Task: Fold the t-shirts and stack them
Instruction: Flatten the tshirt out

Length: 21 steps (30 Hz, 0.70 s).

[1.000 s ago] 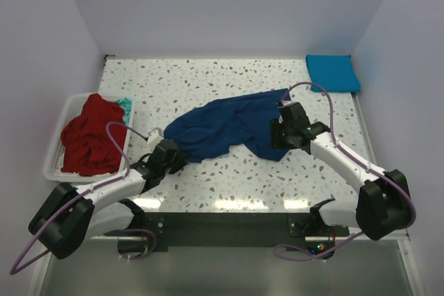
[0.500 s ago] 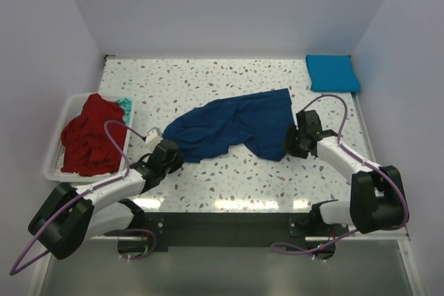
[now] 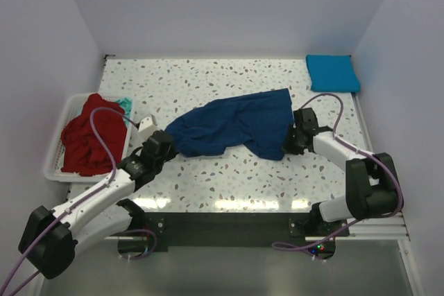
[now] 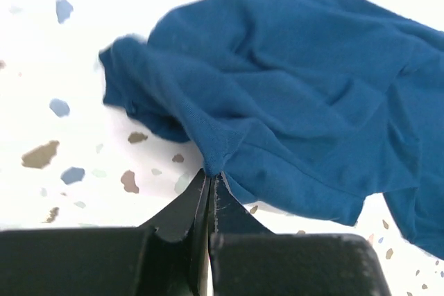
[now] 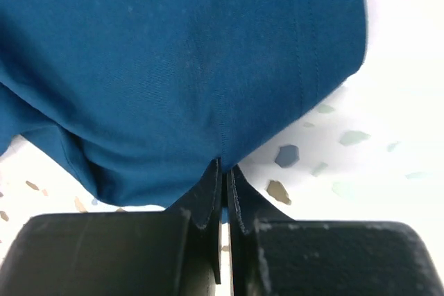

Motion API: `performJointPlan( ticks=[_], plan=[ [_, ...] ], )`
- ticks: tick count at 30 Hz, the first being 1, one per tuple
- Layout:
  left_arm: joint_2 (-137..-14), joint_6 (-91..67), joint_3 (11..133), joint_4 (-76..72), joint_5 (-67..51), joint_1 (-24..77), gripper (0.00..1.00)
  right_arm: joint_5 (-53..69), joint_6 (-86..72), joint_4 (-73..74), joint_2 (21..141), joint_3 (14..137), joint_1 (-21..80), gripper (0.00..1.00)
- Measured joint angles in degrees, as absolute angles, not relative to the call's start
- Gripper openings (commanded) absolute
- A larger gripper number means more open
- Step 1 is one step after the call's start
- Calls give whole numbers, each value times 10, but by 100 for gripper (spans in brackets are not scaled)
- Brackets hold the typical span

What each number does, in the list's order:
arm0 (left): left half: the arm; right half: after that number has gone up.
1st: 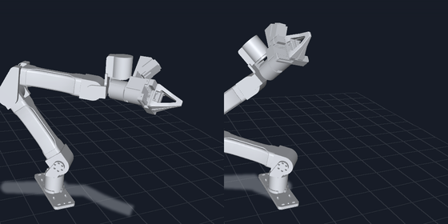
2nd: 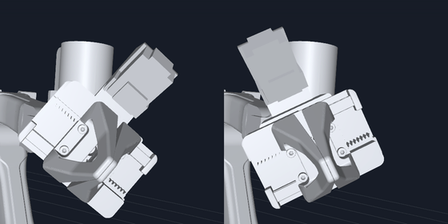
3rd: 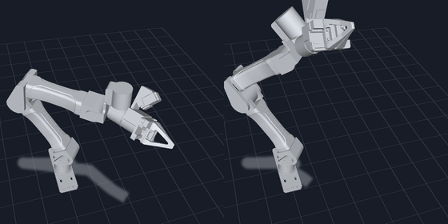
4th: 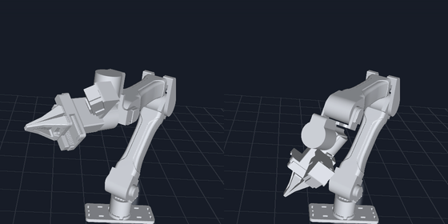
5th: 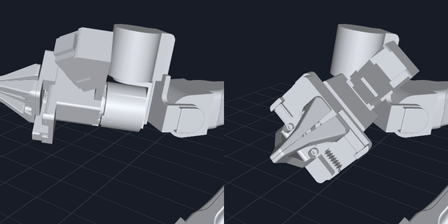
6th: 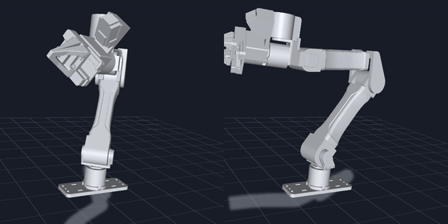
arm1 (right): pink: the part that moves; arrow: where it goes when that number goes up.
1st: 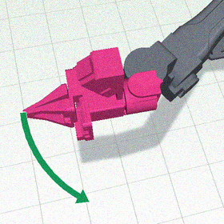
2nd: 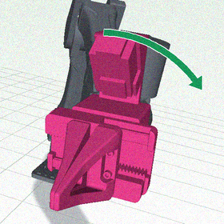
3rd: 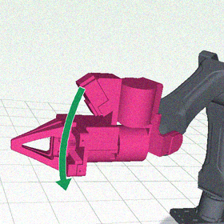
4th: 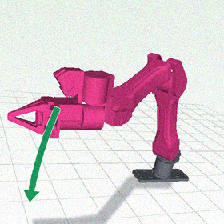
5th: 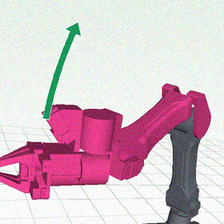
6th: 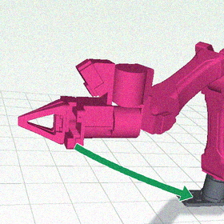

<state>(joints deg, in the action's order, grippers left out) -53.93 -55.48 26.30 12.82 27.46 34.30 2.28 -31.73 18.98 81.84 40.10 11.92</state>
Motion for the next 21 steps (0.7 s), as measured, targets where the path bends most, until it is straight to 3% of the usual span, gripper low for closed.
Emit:
performJointPlan(
  ticks=[13,17,21],
  plan=[
    [-442,-407,465,366,270,343,0,-132,-233,441,642,585,118,0],
    [-482,-356,508,376,275,335,0,-171,-212,467,679,642,115,0],
    [-600,-298,534,326,236,250,0,-185,-196,462,796,706,108,9]
  ],
)
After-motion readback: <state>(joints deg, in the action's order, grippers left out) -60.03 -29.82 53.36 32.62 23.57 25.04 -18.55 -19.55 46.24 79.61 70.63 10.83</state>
